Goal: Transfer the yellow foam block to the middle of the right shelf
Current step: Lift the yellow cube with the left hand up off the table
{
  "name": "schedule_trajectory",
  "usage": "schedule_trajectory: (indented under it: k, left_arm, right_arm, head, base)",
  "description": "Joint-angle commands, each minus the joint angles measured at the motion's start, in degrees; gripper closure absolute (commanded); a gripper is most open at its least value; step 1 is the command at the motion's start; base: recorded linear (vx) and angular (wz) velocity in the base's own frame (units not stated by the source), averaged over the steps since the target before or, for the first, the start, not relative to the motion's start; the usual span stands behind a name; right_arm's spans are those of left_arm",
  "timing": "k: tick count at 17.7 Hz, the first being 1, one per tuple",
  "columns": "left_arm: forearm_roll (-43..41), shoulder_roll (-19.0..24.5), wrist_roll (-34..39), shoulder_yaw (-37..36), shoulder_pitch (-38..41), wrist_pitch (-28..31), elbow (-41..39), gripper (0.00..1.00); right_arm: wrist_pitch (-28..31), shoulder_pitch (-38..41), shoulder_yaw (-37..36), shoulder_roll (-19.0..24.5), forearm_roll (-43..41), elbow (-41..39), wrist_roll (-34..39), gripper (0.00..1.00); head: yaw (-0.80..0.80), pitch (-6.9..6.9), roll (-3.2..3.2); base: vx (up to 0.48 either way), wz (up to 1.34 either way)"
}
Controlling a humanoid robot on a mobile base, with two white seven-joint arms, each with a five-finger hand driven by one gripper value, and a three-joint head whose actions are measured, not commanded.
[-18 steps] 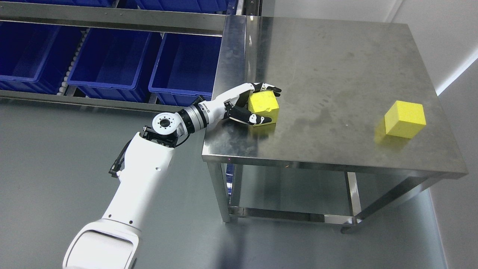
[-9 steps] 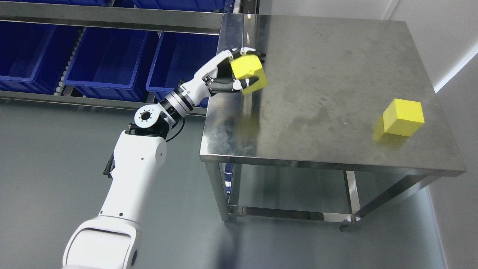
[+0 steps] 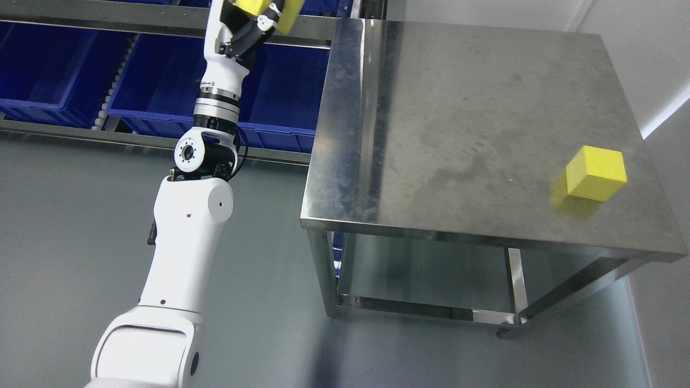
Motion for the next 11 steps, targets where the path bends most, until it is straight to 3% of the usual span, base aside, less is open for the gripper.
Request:
schedule_trajectory:
  k: [1, 7, 11]
  left_arm:
    - [-4.08, 0.83, 8.73, 2.79, 1.57, 0.00, -11.07, 0.75]
    - [-8.41, 0.83, 4.09, 0.07, 11.68, 0.44, -11.25, 0.74]
    - [-8.41, 0.83, 4.17, 2.08, 12.04, 0.17, -12.03, 0.74]
  right_arm:
    - [0.05, -0.10, 0.00, -1.00, 0.00, -1.00, 0.00, 0.00]
    - [0.05, -0.18, 0.00, -1.00, 0.00, -1.00, 0.00, 0.00]
    - [0.05, -0.10, 0.00, -1.00, 0.00, -1.00, 0.00, 0.00]
  head:
    - [0.00, 0.00, 0.00]
    - [0.00, 0.00, 0.00]
    - [0.00, 0.00, 0.00]
  base:
    - [0.004, 0.31]
    - [0.038, 0.42]
    - [0.097, 0.67]
